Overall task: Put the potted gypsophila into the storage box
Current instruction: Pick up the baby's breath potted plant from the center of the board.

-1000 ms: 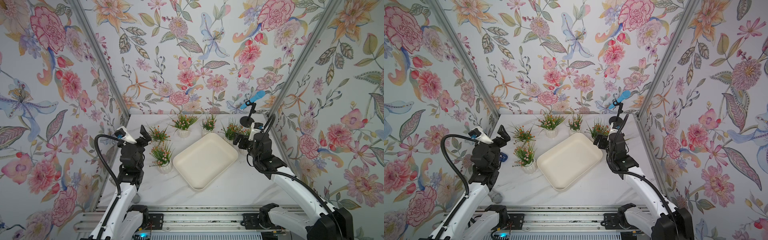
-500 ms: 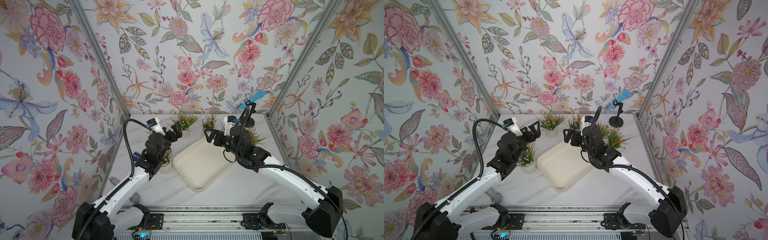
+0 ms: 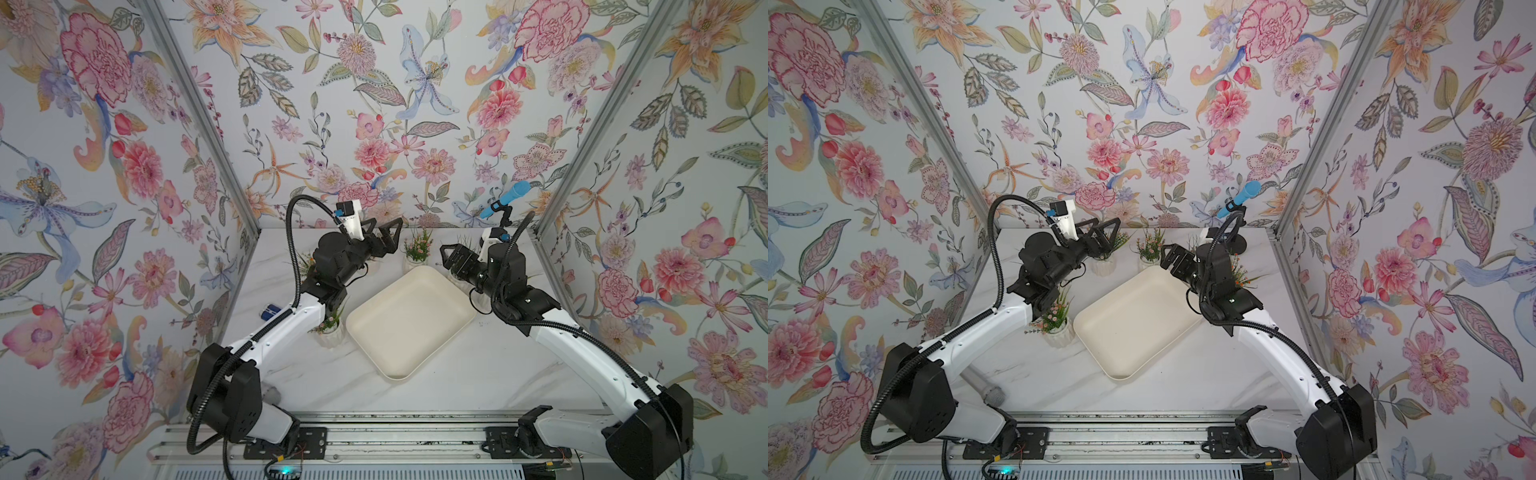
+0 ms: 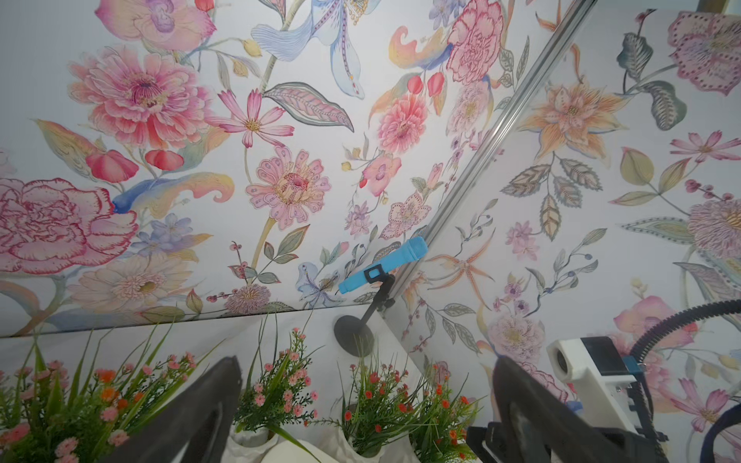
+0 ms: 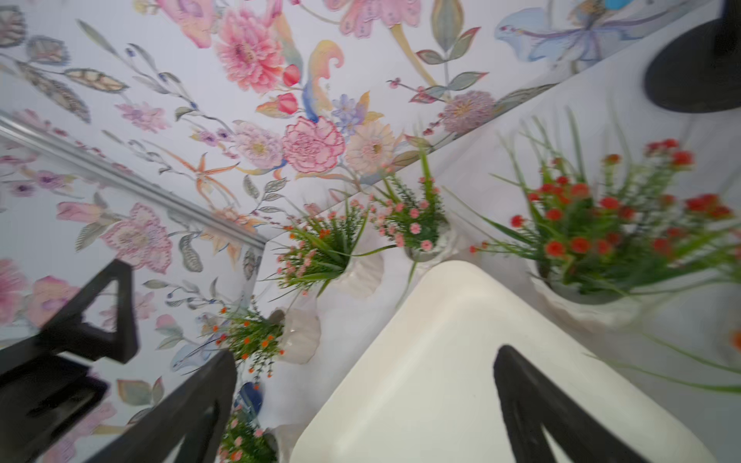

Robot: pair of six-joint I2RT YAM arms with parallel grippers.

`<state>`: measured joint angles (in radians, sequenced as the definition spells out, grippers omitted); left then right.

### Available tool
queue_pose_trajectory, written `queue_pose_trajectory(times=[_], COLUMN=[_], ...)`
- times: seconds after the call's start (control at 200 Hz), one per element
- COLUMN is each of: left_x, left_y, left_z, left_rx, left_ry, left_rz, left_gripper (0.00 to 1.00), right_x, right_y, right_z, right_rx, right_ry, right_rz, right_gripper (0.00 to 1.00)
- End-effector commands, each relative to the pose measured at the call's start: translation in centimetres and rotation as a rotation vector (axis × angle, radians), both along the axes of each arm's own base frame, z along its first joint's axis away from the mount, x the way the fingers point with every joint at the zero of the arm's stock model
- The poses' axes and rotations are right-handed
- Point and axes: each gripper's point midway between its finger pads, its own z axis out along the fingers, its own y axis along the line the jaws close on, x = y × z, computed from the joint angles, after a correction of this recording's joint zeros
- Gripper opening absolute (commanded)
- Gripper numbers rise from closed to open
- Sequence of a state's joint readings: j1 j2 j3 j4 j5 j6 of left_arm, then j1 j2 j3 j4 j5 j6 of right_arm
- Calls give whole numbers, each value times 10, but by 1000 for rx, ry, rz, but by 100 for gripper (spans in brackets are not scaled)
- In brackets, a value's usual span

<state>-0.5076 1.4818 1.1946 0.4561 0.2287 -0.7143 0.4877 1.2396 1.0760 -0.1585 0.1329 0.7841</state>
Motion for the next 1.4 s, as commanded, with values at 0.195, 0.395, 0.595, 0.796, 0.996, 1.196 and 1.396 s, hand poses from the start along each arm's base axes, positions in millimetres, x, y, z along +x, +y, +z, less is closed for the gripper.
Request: queue_pose_trajectory(times=[0.195, 0.395, 0.595, 0.796, 0.996, 1.196, 1.396], left_x=[-33, -17, 49, 48, 40, 37, 32], left_y=[-41, -65, -34, -31, -40, -38, -30], left_z=[-23, -21, -73, -102, -115, -106, -108], left_rx=[2, 36, 314, 659, 682, 573, 563], left_ry=[-40, -79, 89, 67, 84, 85, 96], left_rz=[-255, -371, -8, 98, 68, 97, 126], left_gripper=[100, 100, 100, 100, 100, 100, 100], right_x=[-49, -70, -76, -71, -49, -22, -2], right_y=[-183, -235, -238, -218, -203, -198, -193], right_z=[-36, -94, -137, -168, -177, -184, -188], right_rx=[-186, -133, -100, -72, -28, 17, 22], right_ry=[242, 481, 613, 700, 658, 636, 629], right_rz=[-538, -596, -554, -446, -380, -359, -331], right_gripper=[100, 100, 99, 97, 91, 78, 73])
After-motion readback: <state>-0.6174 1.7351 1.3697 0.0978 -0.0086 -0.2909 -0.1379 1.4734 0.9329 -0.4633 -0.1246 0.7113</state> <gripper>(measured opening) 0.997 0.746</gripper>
